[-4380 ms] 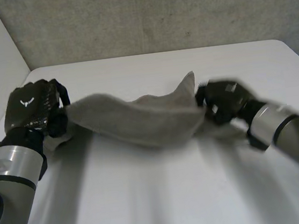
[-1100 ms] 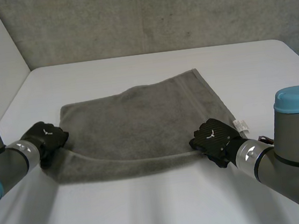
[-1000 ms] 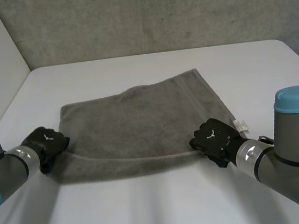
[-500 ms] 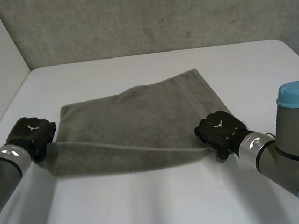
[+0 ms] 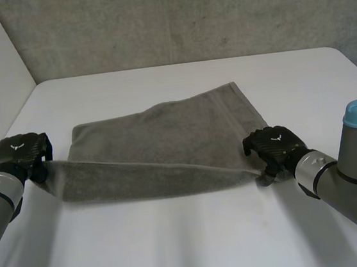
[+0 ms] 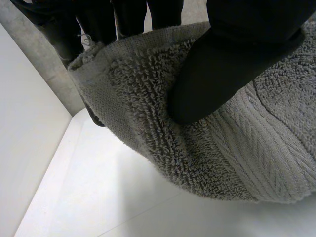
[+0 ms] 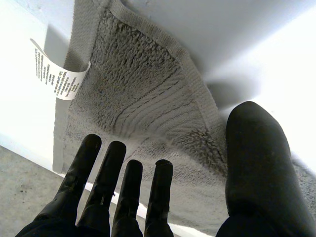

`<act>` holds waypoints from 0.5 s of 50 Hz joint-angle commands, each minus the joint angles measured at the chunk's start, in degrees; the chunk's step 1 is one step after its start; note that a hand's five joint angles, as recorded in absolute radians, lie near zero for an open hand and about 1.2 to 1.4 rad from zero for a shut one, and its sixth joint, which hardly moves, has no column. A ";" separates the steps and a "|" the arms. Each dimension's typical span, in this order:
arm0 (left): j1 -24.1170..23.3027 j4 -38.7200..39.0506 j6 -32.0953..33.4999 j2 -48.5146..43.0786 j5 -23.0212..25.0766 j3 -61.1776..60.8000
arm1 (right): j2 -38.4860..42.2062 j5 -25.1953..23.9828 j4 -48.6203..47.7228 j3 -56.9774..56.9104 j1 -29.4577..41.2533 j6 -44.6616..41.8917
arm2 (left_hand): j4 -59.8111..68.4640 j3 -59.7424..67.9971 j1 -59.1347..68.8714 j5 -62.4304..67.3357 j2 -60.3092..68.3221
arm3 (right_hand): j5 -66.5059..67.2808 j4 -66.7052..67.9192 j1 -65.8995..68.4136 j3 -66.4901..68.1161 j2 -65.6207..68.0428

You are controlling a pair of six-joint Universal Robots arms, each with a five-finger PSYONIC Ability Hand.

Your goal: Fold the towel.

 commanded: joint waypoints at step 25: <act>1.02 3.59 -1.64 0.07 -0.10 -0.98 | 1.36 10.60 -5.73 -0.32 1.08 0.26 | 10.22 10.36 12.18 11.58 10.30 | 8.70 9.31 8.98 9.15 9.72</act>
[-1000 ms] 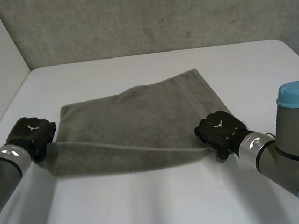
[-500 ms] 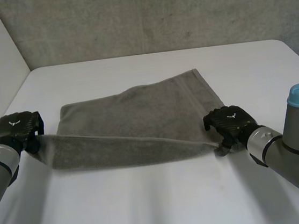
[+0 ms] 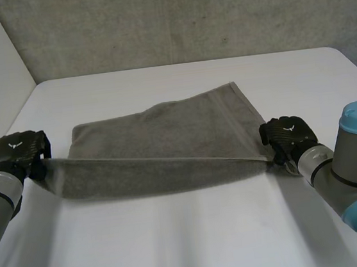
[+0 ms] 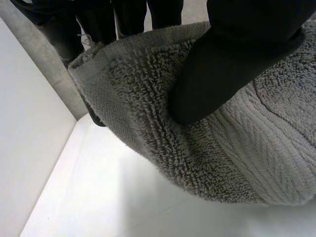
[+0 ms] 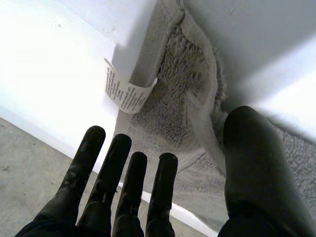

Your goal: Fold the towel.

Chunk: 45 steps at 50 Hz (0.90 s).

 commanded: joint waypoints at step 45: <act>1.29 -2.21 -10.90 20.64 6.18 -10.14 | -32.84 -9.08 49.86 -1.75 -17.04 -41.38 | 10.21 10.35 12.17 11.58 10.29 | 40.83 41.41 41.11 41.45 42.76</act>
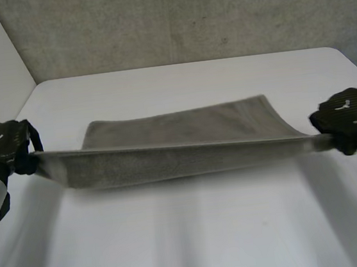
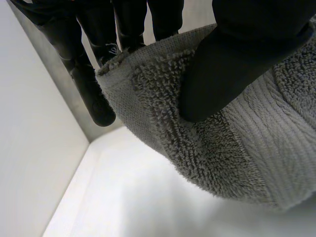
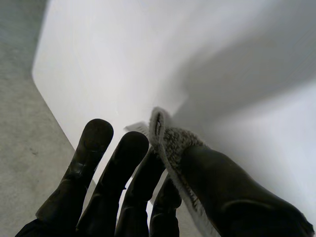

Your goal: Fold the towel.

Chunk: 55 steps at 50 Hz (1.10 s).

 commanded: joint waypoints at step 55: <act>-10.08 21.84 -6.03 -19.09 -4.95 24.56 | 8.88 0.24 -18.49 -16.04 5.97 12.45 | 10.20 10.32 11.93 11.57 10.27 | 3.17 3.36 3.31 3.39 3.74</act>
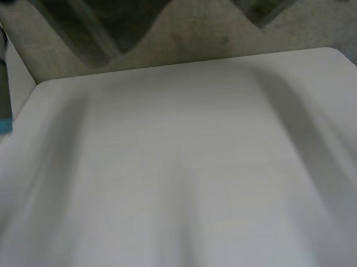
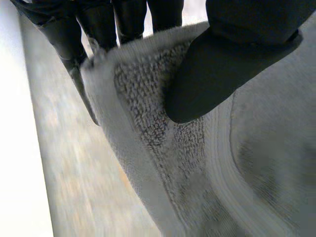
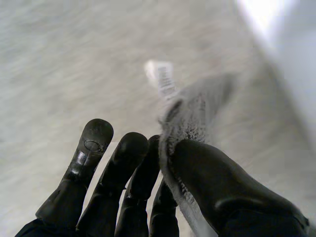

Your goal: Fold the towel.

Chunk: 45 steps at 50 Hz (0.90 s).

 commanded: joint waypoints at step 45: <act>16.68 -34.80 4.51 21.77 27.13 -43.86 | -7.74 -5.70 49.52 30.84 -8.43 -38.04 | 10.18 10.24 11.43 11.04 10.20 | 2.08 3.35 3.22 2.73 3.72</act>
